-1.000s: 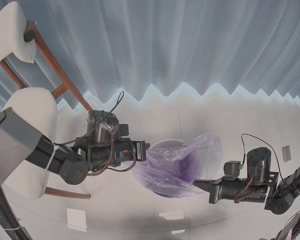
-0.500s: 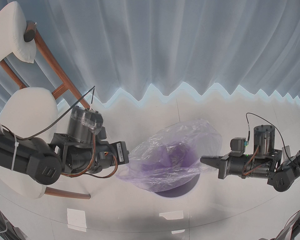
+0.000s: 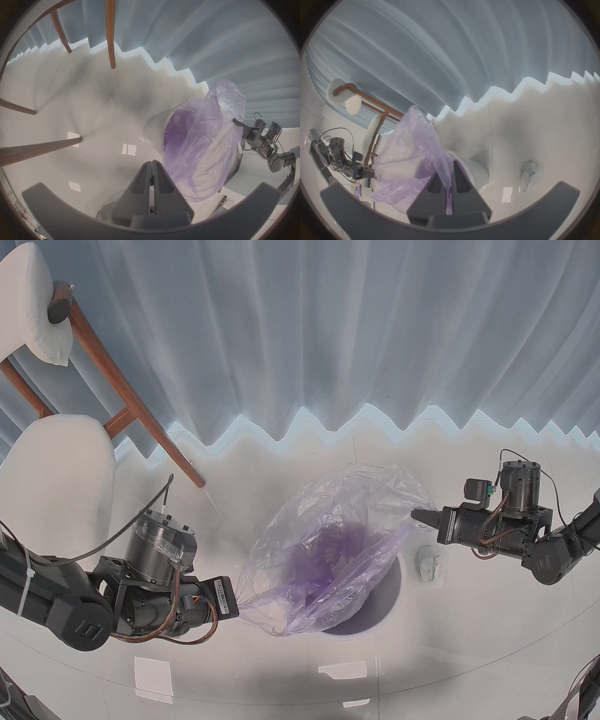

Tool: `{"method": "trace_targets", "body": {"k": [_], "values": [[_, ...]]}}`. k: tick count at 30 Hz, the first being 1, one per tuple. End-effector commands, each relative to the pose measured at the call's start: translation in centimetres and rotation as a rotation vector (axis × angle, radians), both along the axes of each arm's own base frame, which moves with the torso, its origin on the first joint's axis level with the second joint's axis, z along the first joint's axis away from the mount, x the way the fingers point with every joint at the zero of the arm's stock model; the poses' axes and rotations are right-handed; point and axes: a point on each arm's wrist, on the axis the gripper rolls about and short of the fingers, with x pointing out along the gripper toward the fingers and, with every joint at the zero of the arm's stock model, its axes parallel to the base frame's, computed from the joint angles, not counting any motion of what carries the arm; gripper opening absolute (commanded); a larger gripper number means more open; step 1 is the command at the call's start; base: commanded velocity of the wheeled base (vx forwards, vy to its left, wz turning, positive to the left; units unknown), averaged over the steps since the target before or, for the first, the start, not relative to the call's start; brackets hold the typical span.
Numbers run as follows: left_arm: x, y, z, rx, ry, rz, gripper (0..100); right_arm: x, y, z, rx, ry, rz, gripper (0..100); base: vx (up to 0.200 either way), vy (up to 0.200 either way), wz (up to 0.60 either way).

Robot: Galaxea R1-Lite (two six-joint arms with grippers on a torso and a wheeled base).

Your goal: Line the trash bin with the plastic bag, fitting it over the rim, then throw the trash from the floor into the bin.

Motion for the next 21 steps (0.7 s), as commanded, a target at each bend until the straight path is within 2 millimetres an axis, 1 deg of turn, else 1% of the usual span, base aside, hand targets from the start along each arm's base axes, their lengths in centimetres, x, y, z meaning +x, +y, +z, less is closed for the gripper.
{"method": "trace_targets", "body": {"k": [1,2,3,5,6,7,8,11,12,13,15,16,17,18,21], "values": [[1.0,-0.4,-1.4,0.024,0.007,0.027,0,0.5,-1.8,-1.5,-0.014,0.042,-0.055,0,0.0,0.0,0.0],[1.0,-0.4,-1.4,0.024,0.007,0.027,0,0.5,-1.8,-1.5,-0.014,0.042,-0.055,0,0.0,0.0,0.0],[1.5,-0.7,-1.9,0.022,-0.007,0.035,0,0.4,-2.5,-1.6,-0.006,0.049,-0.08,0,0.0,0.0,0.0],[1.6,-0.7,-2.0,0.022,-0.007,0.035,0,0.4,-2.5,-1.6,-0.006,0.049,-0.081,0,0.0,0.0,0.0],[2.6,-1.1,-3.3,0.014,-0.02,0.056,0,0.2,-3.3,-3.0,-0.015,0.082,-0.104,0,0.0,0.0,0.0],[2.6,-1.1,-3.3,0.014,-0.02,0.056,0,0.2,-3.3,-3.0,-0.015,0.082,-0.104,0,0.0,0.0,0.0],[3.5,-1.6,-4.0,-0.02,-0.039,0.087,0,0.3,-3.3,-3.9,-0.014,0.079,-0.105,0,0.0,0.0,0.0],[4.9,-2.4,-3.9,-0.088,-0.088,0.112,0,0.6,-3.3,-4.5,0.011,0.031,-0.11,0,0.0,0.0,0.0],[4.9,-2.4,-3.9,-0.088,-0.088,0.112,0,0.6,-3.3,-4.6,0.012,0.032,-0.111,0,0.0,0.0,0.0],[5.9,-2.3,-3.6,-0.099,-0.107,0.132,0,1.0,-3.2,-5.1,0.028,0.029,-0.118,0,0.0,0.0,0.0],[7.5,-1.8,-3.2,-0.113,-0.133,0.17,0,1.5,-3.2,-5.8,0.037,0.032,-0.139,0,0.0,0.0,0.0],[7.5,-1.8,-3.2,-0.113,-0.133,0.17,0,1.5,-3.2,-5.8,0.037,0.032,-0.139,0,0.0,0.0,0.0],[8.7,-1.2,-2.9,-0.121,-0.152,0.201,0,1.9,-3.3,-6.4,0.042,0.038,-0.169,0,0.0,0.0,0.0],[9.4,-0.8,-2.8,-0.119,-0.165,0.227,0,2.3,-3.5,-6.7,0.055,0.034,-0.208,0,0.0,0.0,0.0],[9.5,-0.5,-2.9,-0.105,-0.165,0.238,0,2.5,-3.5,-6.6,0.106,0.027,-0.244,0,0.0,0.0,0.0]]}}
